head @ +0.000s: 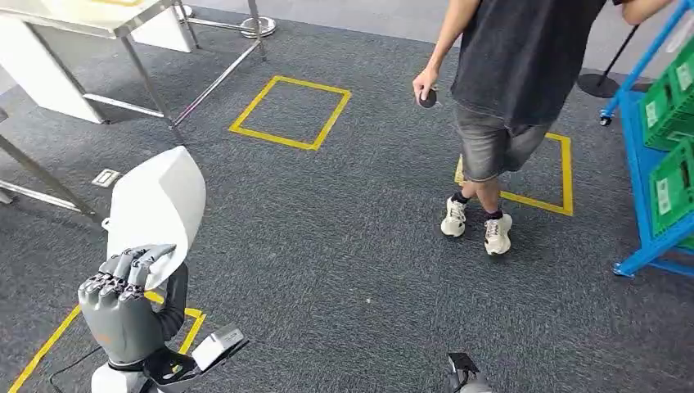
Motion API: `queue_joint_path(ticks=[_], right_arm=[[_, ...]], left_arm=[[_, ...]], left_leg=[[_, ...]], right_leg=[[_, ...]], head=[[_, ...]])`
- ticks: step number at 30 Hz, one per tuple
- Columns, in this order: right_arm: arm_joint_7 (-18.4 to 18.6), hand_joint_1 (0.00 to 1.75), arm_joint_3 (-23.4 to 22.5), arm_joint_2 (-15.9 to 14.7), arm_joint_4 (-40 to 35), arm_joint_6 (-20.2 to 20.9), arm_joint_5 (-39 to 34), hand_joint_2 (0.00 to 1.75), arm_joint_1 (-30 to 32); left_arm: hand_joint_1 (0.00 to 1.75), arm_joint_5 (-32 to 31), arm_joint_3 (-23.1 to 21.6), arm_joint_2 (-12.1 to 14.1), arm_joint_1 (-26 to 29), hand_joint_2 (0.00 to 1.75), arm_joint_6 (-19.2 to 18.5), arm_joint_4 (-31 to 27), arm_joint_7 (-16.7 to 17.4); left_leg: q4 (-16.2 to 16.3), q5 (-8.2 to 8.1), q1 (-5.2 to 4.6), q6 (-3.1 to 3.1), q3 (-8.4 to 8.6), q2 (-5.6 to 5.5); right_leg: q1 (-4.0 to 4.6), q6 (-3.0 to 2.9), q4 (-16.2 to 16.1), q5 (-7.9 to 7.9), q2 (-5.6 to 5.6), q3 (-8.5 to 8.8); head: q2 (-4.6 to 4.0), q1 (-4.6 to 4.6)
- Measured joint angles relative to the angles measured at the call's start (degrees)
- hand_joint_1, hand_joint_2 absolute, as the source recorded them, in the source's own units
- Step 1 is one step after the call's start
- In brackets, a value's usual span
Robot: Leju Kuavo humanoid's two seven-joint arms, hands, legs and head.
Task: Take the parts from the cabinet and place them on the table.
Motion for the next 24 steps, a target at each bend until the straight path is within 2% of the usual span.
queue_joint_path(ticks=[1,2,3,4,5,6,7,10,11,12,13,14,15,16,17,18,19,20,21,22,24], right_arm=[[0.04,0.00,-0.04,-0.06,0.00,0.02,0.00,0.00,0.13],[0.02,0.00,-0.09,-0.07,0.00,0.04,0.02,0.00,0.20],[0.02,0.00,-0.18,-0.07,0.00,0.07,0.00,0.00,0.20],[0.02,0.00,-0.26,-0.07,0.00,0.07,0.02,0.00,0.20],[0.02,0.00,-0.28,-0.07,0.00,0.07,0.02,0.00,0.24],[0.02,0.00,-0.31,-0.13,0.00,0.07,0.00,0.00,0.35],[-0.04,0.00,-0.33,-0.17,0.00,0.07,-0.02,0.00,0.40],[0.15,0.00,-0.46,-0.44,0.00,0.07,-0.20,0.00,0.52],[0.20,0.00,-0.52,-0.46,-0.02,0.07,-0.26,0.00,0.49],[0.39,0.00,-0.57,-0.57,-0.02,0.09,-0.24,0.00,0.52],[0.37,0.00,-0.63,-0.57,-0.02,0.09,-0.17,0.00,0.52],[0.35,0.00,-0.72,-0.72,-0.02,0.11,-0.04,0.00,0.68],[0.35,0.00,-0.83,-0.94,-0.02,0.13,0.02,0.00,0.98],[0.37,0.00,-0.94,-1.11,0.00,0.22,0.09,0.00,1.27],[0.42,0.00,-1.09,-1.20,-0.02,0.28,0.18,0.00,1.48],[0.68,0.00,-1.20,-1.20,0.00,0.31,0.28,0.00,1.54],[0.90,0.00,-1.20,-1.22,-0.02,0.31,0.39,0.00,1.50],[0.87,0.00,-1.20,-1.22,-0.02,0.28,0.42,0.00,1.43],[0.87,0.00,-1.22,-1.25,-0.02,0.24,0.42,0.00,1.44],[0.54,0.00,-1.22,-1.25,-0.02,0.15,0.42,0.00,1.44],[0.00,0.00,-1.29,-1.25,-0.02,0.04,0.42,0.00,1.41]], left_arm=[[1.75,0.09,0.00,0.00,0.03,1.75,0.00,0.11,-0.18],[1.75,0.17,0.02,0.00,0.03,1.75,0.00,0.26,-0.24],[1.75,0.26,0.02,0.00,0.00,1.75,0.00,0.26,-0.35],[1.75,0.44,0.02,0.00,-0.03,1.75,0.00,0.24,-0.42],[1.75,0.52,0.02,0.00,-0.06,1.75,0.00,0.18,-0.42],[1.75,0.59,0.02,0.00,-0.21,1.75,0.00,0.17,-0.48],[1.75,0.59,0.04,-0.11,-0.28,1.75,0.00,0.18,-0.59],[1.75,0.81,0.18,-0.11,-0.26,1.75,0.00,0.24,-0.68],[1.75,1.12,0.20,-0.13,-0.33,1.75,0.00,0.24,-0.66],[1.75,1.40,0.17,-0.17,-0.40,1.75,0.00,0.35,-0.64],[1.75,1.77,-0.02,-0.24,-0.70,1.75,0.00,0.59,-0.48],[1.75,1.79,-0.42,-0.28,-0.96,1.75,0.00,1.05,0.15],[1.75,1.73,-0.55,-0.28,-1.04,1.75,0.00,1.55,0.55],[1.75,1.62,-0.72,-0.24,-1.01,1.75,0.00,2.15,1.05],[1.75,1.62,-0.83,-0.22,-1.01,1.75,-0.02,2.76,1.49],[1.75,1.62,-0.87,-0.13,-1.01,1.75,-0.02,3.19,1.68],[1.75,1.62,-0.89,-0.02,-1.01,1.75,-0.02,3.50,1.79],[1.75,1.62,-0.94,0.00,-1.04,1.75,-0.02,3.65,1.83],[1.75,1.62,-1.14,0.00,-1.09,1.75,-0.02,3.85,2.03],[1.75,1.64,-1.38,0.02,-1.18,1.75,0.00,4.13,2.29],[1.75,1.73,-1.88,0.20,-1.30,1.75,-0.04,4.72,3.30]], left_leg=[[2.66,-0.55,0.05,-0.13,-1.36,0.07],[2.54,0.33,0.07,-0.16,-1.34,0.13],[0.07,2.19,0.06,-0.11,-0.09,0.31],[-4.55,4.70,0.06,0.05,2.33,0.81],[-9.99,7.12,0.01,0.33,5.27,2.03],[-13.78,7.11,-0.41,0.91,6.98,5.11],[-13.91,7.36,-0.62,1.43,7.31,4.56],[-13.84,7.55,-0.90,2.35,6.45,2.56],[-14.38,7.90,-0.60,2.83,7.25,1.81],[-14.73,8.15,-0.25,3.16,7.23,1.20],[-14.76,8.28,-0.12,3.43,7.14,0.70],[-14.75,8.44,-0.09,3.70,7.04,-0.04],[-14.74,8.47,-0.17,3.74,6.99,-0.88],[-14.70,8.49,-0.20,3.79,6.96,-1.73],[-14.58,8.48,-0.20,3.78,6.90,-2.57],[-14.43,8.47,-0.19,3.75,6.87,-3.45],[-14.32,8.46,-0.16,3.69,6.88,-4.32],[-14.16,8.40,-0.13,3.49,6.88,-5.07],[-13.94,8.29,-0.07,3.23,6.76,-5.65],[-13.67,8.16,-0.50,2.67,6.42,-6.28],[-14.08,8.47,-0.22,1.86,6.20,-7.39]], right_leg=[[0.06,-0.05,0.02,-0.07,-0.79,0.01],[0.09,-0.01,0.02,-0.14,-1.58,0.10],[0.10,0.09,0.04,-0.25,-2.28,0.21],[0.11,0.21,0.05,-0.41,-2.97,0.47],[0.12,0.43,0.05,-0.61,-3.62,0.82],[0.28,0.72,0.05,-0.82,-4.19,1.12],[0.60,1.11,0.10,-1.01,-4.65,1.19],[0.41,2.12,-0.40,-0.82,-6.28,1.68],[0.39,2.57,-0.43,-1.11,-6.61,1.87],[0.02,2.99,0.56,-1.81,-3.51,1.83],[0.03,3.04,3.31,-3.69,-0.89,0.54],[0.03,3.15,7.64,-5.91,0.51,-1.56],[0.06,3.22,12.03,-7.59,1.09,-3.79],[0.10,3.25,15.02,-8.22,1.25,-5.45],[0.13,3.20,15.96,-7.82,1.29,-6.27],[0.11,3.10,14.47,-6.31,1.37,-5.94],[0.05,2.98,10.69,-3.74,1.54,-4.34],[-0.08,2.89,5.43,-1.00,2.42,-1.97],[-0.40,2.85,0.75,0.24,5.16,0.06],[-0.15,2.88,0.14,-0.63,6.34,0.40],[0.10,2.21,0.14,-0.43,5.04,0.24]], head=[[0.00,-0.02],[0.00,0.00],[0.00,-0.02],[0.00,0.00],[0.00,-0.02],[0.00,-0.02],[0.00,0.09],[0.00,0.02],[0.00,0.00],[0.00,0.33],[0.00,0.42],[0.00,0.66],[0.00,0.70],[0.00,0.72],[0.00,0.72],[0.00,0.77],[0.00,0.79],[0.00,0.79],[0.00,0.79],[0.00,0.76],[0.00,0.74]])
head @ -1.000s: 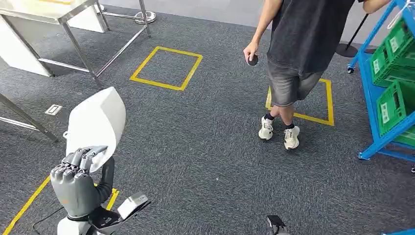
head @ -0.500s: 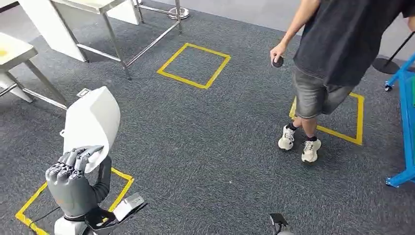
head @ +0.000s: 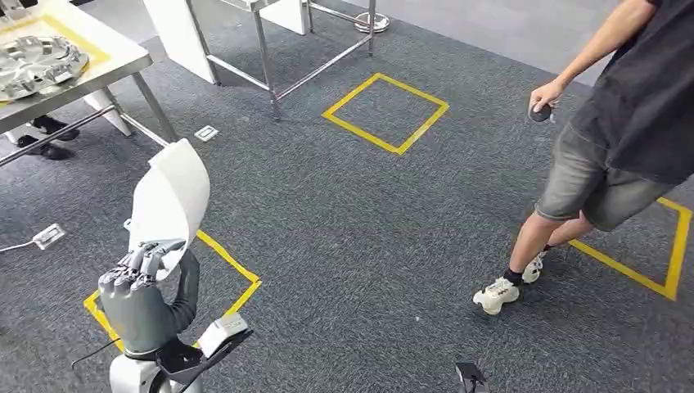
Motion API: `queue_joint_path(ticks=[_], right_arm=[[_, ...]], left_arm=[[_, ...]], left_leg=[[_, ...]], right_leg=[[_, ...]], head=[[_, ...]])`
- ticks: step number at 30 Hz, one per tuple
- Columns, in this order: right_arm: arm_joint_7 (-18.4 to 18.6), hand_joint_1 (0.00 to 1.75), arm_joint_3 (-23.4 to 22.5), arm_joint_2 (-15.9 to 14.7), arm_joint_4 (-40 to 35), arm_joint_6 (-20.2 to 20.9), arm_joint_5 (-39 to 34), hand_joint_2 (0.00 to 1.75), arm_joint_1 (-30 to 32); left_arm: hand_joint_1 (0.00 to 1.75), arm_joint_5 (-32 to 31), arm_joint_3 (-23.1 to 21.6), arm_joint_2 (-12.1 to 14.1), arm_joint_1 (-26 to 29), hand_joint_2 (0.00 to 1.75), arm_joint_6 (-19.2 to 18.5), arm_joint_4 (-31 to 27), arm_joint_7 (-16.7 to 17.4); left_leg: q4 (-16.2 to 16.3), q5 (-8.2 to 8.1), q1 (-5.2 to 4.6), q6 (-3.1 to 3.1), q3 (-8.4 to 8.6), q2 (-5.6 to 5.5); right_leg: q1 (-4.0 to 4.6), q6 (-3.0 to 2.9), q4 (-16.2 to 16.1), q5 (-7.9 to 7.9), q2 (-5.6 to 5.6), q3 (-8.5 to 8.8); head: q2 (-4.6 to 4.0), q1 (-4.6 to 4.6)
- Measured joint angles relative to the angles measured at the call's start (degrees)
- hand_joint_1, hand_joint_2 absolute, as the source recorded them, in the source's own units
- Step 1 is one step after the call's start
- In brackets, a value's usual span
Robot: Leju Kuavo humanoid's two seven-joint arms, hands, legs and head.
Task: Take the parts from the cabinet and place them on the table.
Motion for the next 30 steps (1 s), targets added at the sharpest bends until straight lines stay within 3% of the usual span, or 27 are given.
queue_joint_path(ticks=[1,2,3,4,5,7,8,9,11,12,13,17,18,19,20,22,23,24,25,26,27,28,29,30], right_arm=[[0.07,0.00,0.00,-0.02,0.00,-0.04,0.02,0.00,-0.04],[0.09,0.00,-0.02,0.00,0.00,-0.04,0.09,0.00,-0.10],[0.09,0.00,-0.02,0.07,0.00,-0.07,0.09,0.00,-0.21],[0.04,0.00,-0.09,-0.02,0.00,-0.15,0.04,0.00,-0.15],[0.00,0.00,-0.20,-0.02,0.00,-0.42,-0.07,0.00,0.04],[0.02,0.00,-0.65,-0.04,0.00,-0.96,-0.52,0.00,0.46],[0.02,0.00,-0.87,-0.07,0.00,-1.01,-0.59,0.00,0.58],[0.02,0.00,-1.05,-0.07,0.00,-1.01,-0.59,0.00,0.59],[0.02,0.00,-1.29,-0.07,0.00,-1.00,-0.50,0.00,0.54],[0.02,0.00,-1.38,0.00,0.00,-0.96,-0.48,0.00,0.55],[0.02,0.00,-1.40,0.09,0.02,-0.90,-0.44,0.00,0.61],[0.02,0.00,-1.46,0.15,0.02,-0.83,-0.39,0.00,0.41],[0.13,0.00,-1.46,0.15,0.02,-0.81,-0.37,0.00,0.34],[0.06,0.00,-1.47,0.26,0.02,-0.76,-0.39,0.00,0.39],[-0.07,0.00,-1.49,0.35,0.02,-0.74,-0.39,0.00,0.51],[-0.15,0.00,-1.53,0.35,0.02,-0.76,-0.35,0.00,0.99],[-0.13,0.00,-1.55,0.35,0.02,-0.79,-0.33,0.00,1.17],[0.07,0.00,-1.57,0.37,0.02,-0.79,-0.33,0.00,1.26],[0.15,0.00,-1.57,0.37,0.02,-0.79,-0.31,0.00,1.23],[0.17,0.00,-1.57,0.37,0.02,-0.70,0.04,0.00,1.16],[0.17,0.00,-1.57,0.35,0.02,-0.59,0.37,0.00,1.10],[0.11,0.00,-1.57,0.35,0.02,-0.27,0.70,0.00,1.03],[-0.32,0.00,-1.57,0.37,0.02,0.04,0.81,0.00,0.89],[-0.77,0.00,-1.57,0.37,0.02,0.28,0.87,0.00,0.75]], left_arm=[[1.75,0.00,-0.20,0.20,-0.07,1.75,-0.09,0.28,0.74],[1.75,0.00,-0.41,0.50,-0.19,1.75,-0.31,0.59,1.47],[1.75,0.00,-0.48,0.77,-0.25,1.75,-0.48,0.85,2.08],[1.75,-0.11,-0.69,1.07,-0.66,1.75,-0.50,1.32,2.77],[1.75,-0.18,-1.03,1.22,-1.14,1.75,-0.50,1.82,3.21],[1.75,-0.13,-1.72,1.59,-1.45,1.75,-0.50,2.97,3.62],[1.75,-0.09,-1.94,1.84,-1.41,1.75,-0.52,3.43,3.69],[1.75,-0.05,-2.07,2.07,-1.40,1.75,-0.52,3.78,3.78],[1.75,1.45,-2.32,2.34,-1.46,1.75,-1.34,4.04,3.76],[1.75,2.44,-2.53,2.42,-1.46,1.75,-2.01,4.04,3.76],[1.75,2.97,-2.80,2.60,-1.53,1.75,-2.16,4.04,3.74],[1.75,3.56,-3.08,3.43,-0.98,1.75,-2.69,3.82,3.65],[1.75,3.63,-3.17,3.54,-0.73,1.75,-3.17,3.45,3.65],[1.75,3.74,-3.23,3.63,-0.79,1.75,-3.19,3.19,3.67],[1.75,3.74,-3.45,3.61,-0.91,1.75,-3.39,3.17,3.65],[1.75,3.89,-3.78,3.67,-0.66,1.75,-4.00,3.17,3.49],[1.75,4.37,-3.80,3.78,-0.41,1.75,-4.79,3.06,3.39],[1.75,4.14,-3.93,3.98,-0.02,1.75,-5.12,2.73,3.49],[1.75,3.23,-4.13,4.15,0.39,1.75,-5.11,2.34,3.91],[1.75,2.14,-4.26,4.26,0.62,1.75,-5.11,1.90,4.41],[1.75,1.64,-4.28,4.35,0.73,1.75,-5.11,1.59,4.61],[1.75,1.07,-4.35,4.52,0.88,1.75,-5.11,1.09,4.96],[1.75,0.75,-4.37,4.76,0.95,1.75,-5.07,0.64,5.11],[1.75,0.55,-4.41,4.96,1.19,1.75,-5.07,0.28,5.09]], left_leg=[[-0.39,0.26,0.16,-0.46,-0.13,-0.57],[-0.50,0.36,0.11,-0.91,-0.44,-1.13],[0.35,0.02,0.06,-1.00,-0.46,0.66],[2.52,-1.75,-0.27,-1.22,-1.58,4.28],[6.33,-4.08,-0.19,-1.41,-3.45,6.10],[14.84,-7.83,0.05,-1.66,-7.53,7.38],[16.80,-8.02,0.08,-1.73,-8.41,7.53],[15.79,-6.84,0.10,-1.70,-7.80,7.68],[7.73,-2.47,0.05,-1.30,-3.42,8.34],[2.91,-0.70,-0.13,-0.85,-0.66,9.88],[-0.23,-1.06,-0.73,-0.22,0.69,13.05],[-0.44,-0.54,-0.91,1.05,0.33,9.90],[-0.95,-0.12,-0.26,1.52,1.09,9.32],[-1.06,0.02,-0.15,1.75,1.06,8.67],[-1.06,0.16,-0.10,1.97,0.94,8.07],[-0.99,0.20,-0.14,2.08,0.82,6.28],[-0.90,0.20,-0.14,2.07,0.78,5.35],[-0.80,0.19,-0.12,2.05,0.78,4.50],[-0.64,0.14,-0.07,1.97,0.78,3.68],[-0.44,0.06,-0.01,1.81,0.78,2.79],[-0.22,-0.04,0.06,1.58,0.78,1.98],[-0.03,-0.16,0.07,1.14,0.56,1.34],[0.29,-0.29,-0.14,0.58,0.22,0.52],[0.05,-0.04,0.01,0.19,0.06,0.27]], right_leg=[[0.19,-0.42,0.00,0.07,-0.61,0.07],[-0.22,-0.98,-0.33,0.31,-1.37,0.19],[-0.39,-1.36,-0.73,0.58,-2.32,0.37],[-0.37,-1.79,-0.86,0.55,-2.76,0.45],[-0.16,-2.06,-0.85,0.51,-3.65,0.45],[0.11,-2.27,-0.81,0.36,-5.51,0.47],[0.16,-2.31,-0.77,0.30,-6.39,0.46],[0.19,-2.29,-0.76,0.23,-7.11,0.51],[0.25,-2.11,-0.75,0.04,-8.54,0.82],[0.29,-1.92,-0.75,-0.12,-9.19,1.08],[0.72,-1.51,-0.59,-0.42,-9.67,1.25],[0.73,-0.28,-0.94,-0.62,-12.01,2.00],[0.34,0.35,-0.53,-1.11,-10.04,2.04],[0.21,0.60,1.00,-2.31,-6.37,1.43],[0.22,0.68,4.41,-4.42,-4.61,-0.21],[0.26,0.89,13.69,-8.24,-3.72,-4.82],[0.26,0.91,16.13,-8.38,-3.71,-6.31],[0.23,0.87,15.72,-7.19,-3.70,-6.43],[0.15,0.82,13.08,-5.04,-3.62,-5.45],[0.02,0.77,8.45,-2.28,-3.33,-3.42],[-0.15,0.69,3.49,0.07,-2.30,-1.11],[-0.49,0.57,0.38,-0.23,0.85,0.44],[-0.25,0.40,-0.19,-0.34,1.05,0.41],[-0.07,0.14,-0.13,-0.24,0.10,0.37]], head=[[0.00,0.02],[0.00,0.00],[0.00,0.04],[0.00,-0.57],[0.00,-0.98],[0.00,-0.96],[0.00,-0.98],[0.00,-0.98],[0.00,-0.98],[0.00,-0.98],[0.00,-1.01],[0.00,-0.77],[0.00,-0.68],[0.00,-0.48],[0.00,-0.22],[0.00,-0.04],[0.00,0.00],[0.00,-0.02],[0.00,0.00],[0.00,0.02],[0.00,0.00],[0.00,0.04],[0.00,-0.02],[0.00,0.02]])
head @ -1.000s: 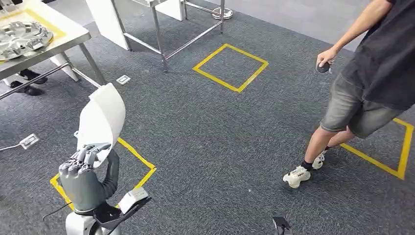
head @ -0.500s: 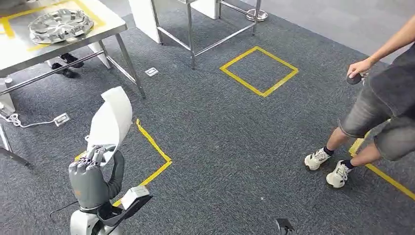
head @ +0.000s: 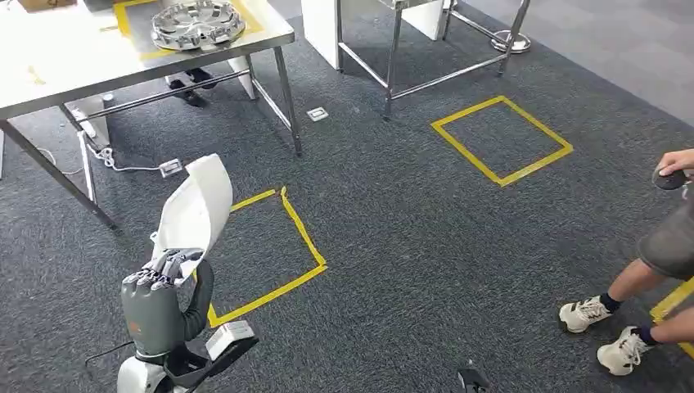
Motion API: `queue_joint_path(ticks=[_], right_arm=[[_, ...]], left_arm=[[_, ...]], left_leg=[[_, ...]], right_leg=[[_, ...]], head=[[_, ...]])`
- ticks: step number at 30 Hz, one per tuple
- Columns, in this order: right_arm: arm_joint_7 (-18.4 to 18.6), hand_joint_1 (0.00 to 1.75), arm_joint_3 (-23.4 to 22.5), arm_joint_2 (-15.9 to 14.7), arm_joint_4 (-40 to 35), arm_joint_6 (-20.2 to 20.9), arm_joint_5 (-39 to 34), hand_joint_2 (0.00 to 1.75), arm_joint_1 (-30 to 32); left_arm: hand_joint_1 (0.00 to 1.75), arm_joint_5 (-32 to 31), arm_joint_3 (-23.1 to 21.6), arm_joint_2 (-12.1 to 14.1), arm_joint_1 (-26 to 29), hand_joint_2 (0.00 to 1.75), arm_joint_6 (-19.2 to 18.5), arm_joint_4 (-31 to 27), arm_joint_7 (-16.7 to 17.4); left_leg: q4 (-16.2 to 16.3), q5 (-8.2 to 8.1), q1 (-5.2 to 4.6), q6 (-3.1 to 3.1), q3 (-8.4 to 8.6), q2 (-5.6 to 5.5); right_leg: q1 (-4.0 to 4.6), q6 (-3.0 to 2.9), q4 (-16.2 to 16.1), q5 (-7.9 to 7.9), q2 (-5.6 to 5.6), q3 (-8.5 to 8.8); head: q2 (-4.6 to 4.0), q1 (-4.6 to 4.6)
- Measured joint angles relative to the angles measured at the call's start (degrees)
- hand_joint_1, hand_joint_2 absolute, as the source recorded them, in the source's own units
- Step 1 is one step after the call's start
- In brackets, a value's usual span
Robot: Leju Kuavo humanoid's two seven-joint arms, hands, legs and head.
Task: Take the parts from the cabinet and place them on the table.
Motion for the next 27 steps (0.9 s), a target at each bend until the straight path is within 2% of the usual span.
queue_joint_path(ticks=[2,3,4,5,6,7,8,9,10,11,12,13,14,15,16,17,22,27], right_arm=[[0.39,0.00,0.00,0.00,0.00,0.04,-0.02,0.00,-0.42],[0.44,0.00,0.00,0.13,0.00,0.07,-0.04,0.00,-0.60],[0.42,0.00,0.00,0.20,0.00,0.07,-0.18,0.00,-0.77],[0.13,0.00,-0.02,0.22,0.00,0.13,-0.37,0.00,-0.71],[0.05,0.00,-0.22,0.22,0.00,0.50,-0.92,0.00,-0.55],[0.09,0.00,-0.44,0.22,0.00,0.98,-1.44,0.00,-0.48],[0.11,0.00,-0.59,0.22,0.00,1.07,-1.82,0.00,-0.47],[0.11,0.00,-0.83,0.22,0.00,1.14,-2.10,0.00,-0.49],[0.09,0.00,-1.20,0.24,0.00,1.33,-2.43,0.00,-0.54],[0.09,0.00,-1.36,0.33,0.00,1.57,-2.43,0.00,-0.60],[0.11,0.00,-1.38,0.48,0.00,1.73,-2.43,0.00,-0.68],[0.09,0.00,-1.40,0.59,0.00,1.95,-2.40,0.00,-0.74],[0.07,0.00,-1.44,0.77,0.00,1.94,-2.38,0.00,-0.78],[0.02,0.00,-1.49,0.76,0.00,1.92,-2.32,0.00,-0.80],[0.02,0.00,-1.59,0.74,0.00,1.94,-2.29,0.00,-0.80],[0.00,0.00,-1.70,0.74,0.00,2.03,-2.23,0.00,-0.80],[0.11,0.00,-1.77,0.90,0.00,2.30,-2.23,0.00,-0.84],[0.11,0.00,-1.90,0.92,0.00,2.86,-2.40,0.00,-0.85]], left_arm=[[1.75,0.06,-0.07,0.41,0.51,1.75,-0.35,-0.70,0.04],[1.75,0.20,-0.07,0.68,0.57,1.75,-0.83,-1.07,0.18],[1.75,0.57,-0.09,0.83,0.61,1.75,-1.14,-1.44,0.22],[1.75,0.83,-0.13,0.98,0.29,1.75,-1.60,-1.73,0.24],[1.75,1.18,-0.22,1.03,0.11,1.75,-1.95,-1.83,0.28],[1.75,1.31,-0.22,1.05,0.14,1.75,-2.10,-1.86,0.24],[1.75,1.55,-0.22,1.11,0.22,1.75,-2.21,-1.86,0.20],[1.75,1.88,-0.22,1.22,0.30,1.75,-2.25,-1.83,-0.04],[1.75,2.08,-0.22,1.29,0.27,1.75,-2.27,-1.86,-0.22],[1.75,2.12,-0.22,1.33,0.21,1.75,-2.27,-1.86,-0.26],[1.75,2.10,-0.24,1.35,0.17,1.75,-2.23,-1.88,-0.42],[1.75,1.93,-0.24,1.38,0.10,1.75,-2.14,-1.94,-0.44],[1.75,1.68,-0.24,1.38,-0.04,1.75,-2.10,-1.97,-0.44],[1.75,1.38,-0.28,1.38,-0.06,1.75,-2.03,-1.97,-0.44],[1.75,1.14,-0.31,1.38,-0.03,1.75,-1.99,-1.94,-0.48],[1.75,0.83,-0.43,1.38,-0.02,1.75,-1.79,-1.86,-0.63],[1.75,0.02,-1.25,1.03,-0.53,1.75,-1.53,-1.35,-0.17],[1.75,0.72,-1.40,0.46,-1.40,1.75,-1.71,-1.03,-0.20]], left_leg=[[-0.66,0.41,0.21,-0.95,-0.29,-1.30],[-0.39,0.27,0.29,-1.26,-0.37,-1.35],[0.86,-0.54,-0.16,-1.31,-0.82,2.81],[3.96,-2.79,-0.15,-1.52,-2.38,5.49],[8.51,-5.34,-0.01,-1.74,-4.54,6.68],[12.90,-7.37,0.07,-1.88,-6.60,7.09],[16.20,-8.43,0.12,-2.01,-8.07,7.22],[16.92,-8.06,0.15,-2.03,-8.23,7.28],[15.17,-6.71,0.15,-1.99,-7.13,7.36],[11.13,-4.47,0.15,-1.80,-4.78,7.42],[5.76,-2.12,0.12,-1.52,-1.76,7.53],[0.77,-0.81,0.01,-1.03,1.09,8.02],[-0.32,-1.56,-0.40,-0.79,1.49,8.17],[-0.36,-1.26,-0.31,-0.42,1.55,8.14],[-0.58,-1.03,-0.15,-0.45,1.58,8.00],[-0.52,-1.02,-0.22,-0.52,1.54,8.00],[-0.50,-1.14,-0.36,0.04,1.56,7.98],[-0.45,-1.19,-0.44,0.24,1.58,8.00]], right_leg=[[0.32,-0.86,-0.06,0.10,-0.96,0.13],[-0.33,-1.46,-0.68,0.46,-1.91,0.31],[-0.11,-1.75,-0.81,0.50,-2.47,0.46],[0.04,-2.46,-0.80,0.38,-3.13,0.49],[0.21,-2.56,-0.79,0.32,-3.97,0.48],[0.35,-2.62,-0.78,0.27,-4.55,0.45],[0.38,-2.65,-0.75,0.24,-5.16,0.38],[0.42,-2.64,-0.74,0.23,-5.63,0.37],[0.45,-2.61,-0.72,0.22,-5.95,0.39],[0.47,-2.57,-0.69,0.19,-6.17,0.46],[0.48,-2.44,-0.64,0.11,-6.33,0.58],[0.49,-2.26,-0.60,0.02,-6.40,0.66],[0.94,-1.86,-0.30,-0.17,-6.43,0.53],[0.88,-1.59,-0.39,-0.03,-6.47,0.49],[1.12,-1.61,-0.18,-0.30,-6.44,0.44],[1.02,-2.28,-0.33,0.03,-6.33,0.47],[0.95,-1.59,-1.10,0.31,-6.35,0.89],[0.89,-0.97,-1.33,0.40,-6.34,0.99]], head=[[0.00,0.00],[0.00,0.00],[0.00,-0.11],[0.00,-0.66],[0.00,-0.70],[0.00,-0.74],[0.00,-0.72],[0.00,-0.74],[0.00,-0.74],[0.00,-0.74],[0.00,-0.74],[0.00,-0.74],[0.00,-0.74],[0.00,-0.66],[0.00,-0.68],[0.00,-0.68],[0.00,-0.68],[0.00,-0.68]])
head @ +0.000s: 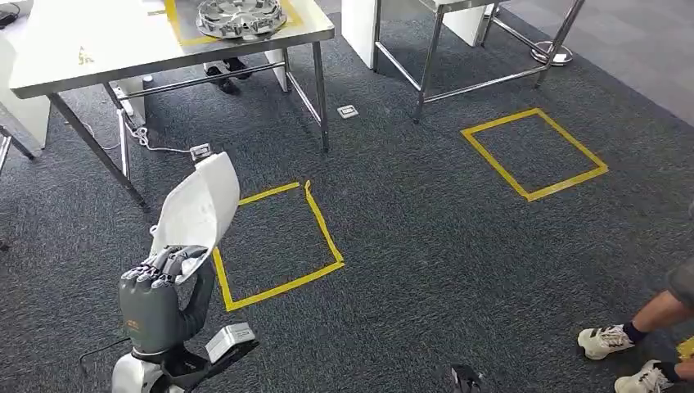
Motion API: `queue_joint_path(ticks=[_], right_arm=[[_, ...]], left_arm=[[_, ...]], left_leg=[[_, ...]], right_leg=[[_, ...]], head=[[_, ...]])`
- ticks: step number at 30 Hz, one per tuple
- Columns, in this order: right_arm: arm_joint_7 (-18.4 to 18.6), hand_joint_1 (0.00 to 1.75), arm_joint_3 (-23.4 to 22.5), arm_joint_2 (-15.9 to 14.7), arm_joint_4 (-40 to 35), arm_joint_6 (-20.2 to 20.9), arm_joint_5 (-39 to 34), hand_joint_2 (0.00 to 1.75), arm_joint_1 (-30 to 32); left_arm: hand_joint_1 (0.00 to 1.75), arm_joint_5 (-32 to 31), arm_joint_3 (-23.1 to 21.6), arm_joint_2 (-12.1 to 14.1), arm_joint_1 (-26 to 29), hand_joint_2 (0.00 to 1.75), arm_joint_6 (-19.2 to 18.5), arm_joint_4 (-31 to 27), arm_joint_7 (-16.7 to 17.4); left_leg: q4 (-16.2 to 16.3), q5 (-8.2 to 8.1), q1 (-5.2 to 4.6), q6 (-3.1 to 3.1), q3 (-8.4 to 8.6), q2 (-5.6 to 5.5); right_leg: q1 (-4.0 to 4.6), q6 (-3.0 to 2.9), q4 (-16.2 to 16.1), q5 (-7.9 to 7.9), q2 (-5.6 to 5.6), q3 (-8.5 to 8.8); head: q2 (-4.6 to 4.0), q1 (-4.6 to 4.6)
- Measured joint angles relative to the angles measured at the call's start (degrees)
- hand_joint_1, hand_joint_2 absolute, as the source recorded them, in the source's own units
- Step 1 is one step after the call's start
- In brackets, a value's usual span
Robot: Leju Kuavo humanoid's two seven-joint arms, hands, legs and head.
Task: Take the parts from the cabinet and place them on the table.
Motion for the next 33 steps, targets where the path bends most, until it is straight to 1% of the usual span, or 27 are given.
queue_joint_path(ticks=[1,5,16,17,18,19,20,21,22,23,24,25,26,27,28,29,30,31,32,33], right_arm=[[0.00,0.00,-0.04,0.02,0.00,0.09,-0.04,0.00,0.01],[0.00,0.00,-0.92,0.02,0.00,0.09,-0.50,0.00,0.01],[0.02,0.00,-1.29,0.02,0.00,0.31,-0.44,0.00,0.00],[0.04,0.00,-1.31,0.09,0.00,0.31,-0.44,0.00,0.00],[0.11,0.00,-1.31,0.17,0.00,0.24,-0.39,0.00,-0.05],[0.09,0.00,-1.31,0.22,0.00,0.22,-0.35,0.00,-0.01],[0.09,0.00,-1.33,0.26,0.00,0.17,-0.35,0.00,0.02],[0.24,0.00,-1.33,0.24,0.00,0.17,-0.35,0.00,-0.01],[0.22,0.00,-1.33,0.11,0.00,0.17,-0.33,0.00,-0.16],[0.20,0.00,-1.33,0.13,0.00,0.15,-0.33,0.00,-0.34],[0.20,0.00,-1.33,0.15,0.00,0.15,-0.29,0.00,-0.34],[0.07,0.00,-1.33,0.15,0.00,0.11,-0.15,0.00,-0.21],[0.09,0.00,-1.33,0.15,0.00,0.18,-0.06,0.00,0.03],[0.15,0.00,-1.33,0.13,0.00,0.46,0.02,0.00,0.19],[0.24,0.00,-1.33,0.04,0.00,0.92,0.09,0.00,0.31],[0.31,0.00,-1.33,0.02,0.00,1.18,0.13,0.00,0.32],[0.33,0.00,-1.33,0.02,0.00,1.22,0.18,0.00,0.32],[0.31,0.00,-1.33,0.04,0.02,1.29,0.18,0.00,0.36],[0.04,0.00,-1.33,0.31,0.09,1.33,0.24,0.00,0.31],[-0.59,0.00,-1.33,0.28,0.09,1.27,0.48,0.00,0.38]], left_arm=[[1.75,0.11,-0.11,-0.02,-0.13,1.75,0.00,0.00,-0.04],[1.75,0.44,-0.37,-0.46,-0.45,1.75,0.00,-0.02,-0.44],[1.75,1.00,-0.63,-0.87,-1.37,1.75,0.00,-0.50,-0.59],[1.75,1.11,-0.63,-0.90,-1.41,1.75,0.00,-0.63,-0.63],[1.75,1.27,-0.63,-0.98,-1.41,1.75,0.00,-0.88,-0.74],[1.75,1.40,-0.63,-1.05,-1.44,1.75,0.00,-1.07,-0.81],[1.75,1.53,-0.63,-1.18,-1.48,1.75,0.00,-1.16,-0.83],[1.75,1.55,-0.61,-1.44,-1.44,1.75,0.00,-1.33,-0.85],[1.75,1.57,-0.61,-1.49,-1.58,1.75,0.00,-1.42,-0.90],[1.75,1.57,-0.61,-1.68,-1.71,1.75,0.00,-1.51,-0.90],[1.75,1.79,-0.61,-1.97,-1.66,1.75,0.00,-1.60,-0.89],[1.75,1.79,-0.61,-2.08,-1.54,1.75,0.00,-1.57,-0.94],[1.75,1.84,-0.59,-2.10,-1.34,1.75,0.00,-1.57,-0.96],[1.75,1.90,-0.59,-2.14,-1.15,1.75,0.00,-1.60,-0.96],[1.75,2.01,-0.53,-2.16,-1.01,1.75,0.00,-1.60,-0.96],[1.75,2.23,-0.46,-2.19,-0.93,1.75,0.00,-1.70,-0.96],[1.75,2.38,-0.41,-2.25,-0.84,1.75,0.00,-1.83,-0.98],[1.75,2.43,-0.39,-2.29,-0.79,1.75,0.00,-1.95,-1.03],[1.75,2.51,-0.35,-2.29,-0.70,1.75,0.00,-2.01,-1.03],[1.75,2.60,-0.33,-2.43,-0.55,1.75,0.00,-2.25,-1.07]], left_leg=[[0.00,0.01,-0.01,0.02,0.00,0.00],[0.00,0.01,0.00,0.04,0.04,-0.01],[-0.06,0.05,0.13,0.01,0.07,0.00],[0.25,-0.27,-0.34,0.48,-0.12,0.07],[-0.01,-0.26,-0.29,0.86,-0.13,-0.03],[-0.80,-0.01,-0.27,1.21,-0.20,-0.12],[-1.24,0.11,-0.22,1.53,0.28,-0.24],[-2.01,0.54,0.13,1.76,1.43,-0.46],[-2.40,0.08,0.25,2.19,1.72,-0.71],[-2.42,0.12,0.32,2.34,1.69,-0.83],[-2.40,0.11,0.32,2.34,1.67,-0.92],[-2.37,0.04,0.31,2.31,1.69,-1.00],[-2.28,-0.10,0.32,2.13,1.72,-1.20],[-2.12,-0.28,0.48,1.85,1.80,-1.42],[-1.86,-0.59,0.71,1.41,1.95,-1.67],[-1.48,-0.97,1.04,0.83,2.15,-1.80],[-0.90,-1.47,1.45,0.17,2.36,-1.93],[-0.45,-2.10,1.35,-0.56,1.92,-1.91],[0.29,-2.57,1.39,-1.10,2.25,-2.07],[0.13,-3.01,1.19,-1.55,2.03,-2.22]], right_leg=[[-0.02,0.11,0.00,0.03,0.00,-0.01],[0.01,0.12,0.00,0.03,0.00,-0.01],[0.14,0.11,0.02,0.03,0.02,0.00],[-0.29,0.53,-0.34,0.19,-0.04,0.09],[-0.36,0.80,-0.56,0.22,-0.15,0.18],[-0.40,1.09,0.29,1.06,-0.20,0.50],[-0.31,1.54,0.55,1.80,-0.15,0.35],[-0.37,1.56,1.05,1.23,-0.12,-0.05],[-0.61,1.55,2.35,0.25,1.15,-0.58],[-0.60,1.49,5.27,-1.73,2.13,-2.16],[-0.73,1.50,9.12,-3.83,2.50,-4.26],[-0.84,1.89,12.94,-5.55,2.61,-6.38],[-0.92,2.12,15.98,-6.52,2.66,-8.25],[-1.14,2.54,16.28,-5.92,2.67,-8.88],[-1.43,2.97,13.89,-3.98,2.67,-8.11],[-1.80,3.18,9.46,-1.14,2.66,-6.16],[-2.26,3.53,4.21,1.79,2.66,-3.74],[-2.36,4.15,1.86,1.34,3.17,-2.47],[-1.87,3.21,1.62,-1.68,3.12,-3.27],[-1.52,1.94,2.15,-1.16,2.71,-2.87]], head=[[0.00,0.00],[0.00,-0.02],[0.00,-0.02],[0.00,-0.04],[0.00,0.00],[0.00,-0.09],[0.00,0.02],[0.00,-0.07],[0.00,0.11],[0.00,0.20],[0.00,0.37],[0.00,0.35],[0.00,0.35],[0.00,0.37],[0.00,0.37],[0.00,0.37],[0.00,0.37],[0.00,0.35],[0.00,0.90],[0.00,0.68]])
